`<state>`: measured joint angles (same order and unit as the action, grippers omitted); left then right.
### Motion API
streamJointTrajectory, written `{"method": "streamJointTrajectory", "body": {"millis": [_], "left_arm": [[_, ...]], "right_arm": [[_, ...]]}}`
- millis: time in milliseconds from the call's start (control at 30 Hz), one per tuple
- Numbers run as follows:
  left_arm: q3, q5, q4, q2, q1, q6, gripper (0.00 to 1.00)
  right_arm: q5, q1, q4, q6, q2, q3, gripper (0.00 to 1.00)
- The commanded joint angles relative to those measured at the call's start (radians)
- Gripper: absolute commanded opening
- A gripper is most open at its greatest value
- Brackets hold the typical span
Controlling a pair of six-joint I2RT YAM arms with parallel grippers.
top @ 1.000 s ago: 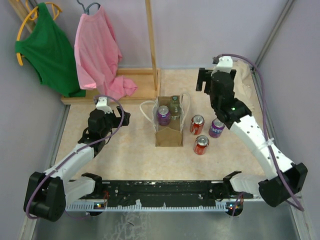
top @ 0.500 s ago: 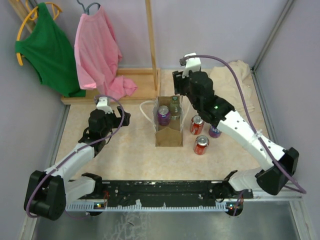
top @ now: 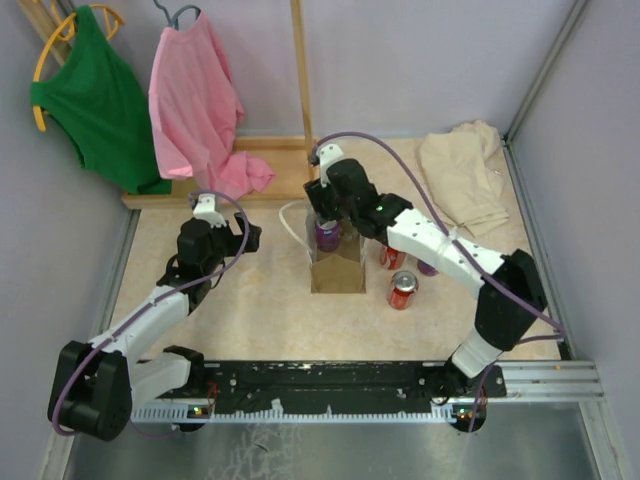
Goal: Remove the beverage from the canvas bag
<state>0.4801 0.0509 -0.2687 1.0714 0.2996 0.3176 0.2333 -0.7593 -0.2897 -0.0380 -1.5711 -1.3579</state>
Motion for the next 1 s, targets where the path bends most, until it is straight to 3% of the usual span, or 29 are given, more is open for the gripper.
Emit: {"method": "streamJointTrajectory", "body": {"millis": [0,133,967], "left_arm": [[0.015,0.0,-0.023,-0.01,0.007,-0.001,1.0],[0.012,0.003,-0.021,-0.01,0.007,-0.003,1.0],[0.009,0.01,-0.023,-0.004,0.007,-0.008,1.0]], "right_arm": [[-0.05,-0.011,-0.027,-0.001,-0.066,-0.053,0.64],[-0.06,-0.012,-0.055,0.003,-0.146,-0.073,0.69],[-0.034,-0.012,-0.054,0.019,-0.302,-0.067,0.69]]}}
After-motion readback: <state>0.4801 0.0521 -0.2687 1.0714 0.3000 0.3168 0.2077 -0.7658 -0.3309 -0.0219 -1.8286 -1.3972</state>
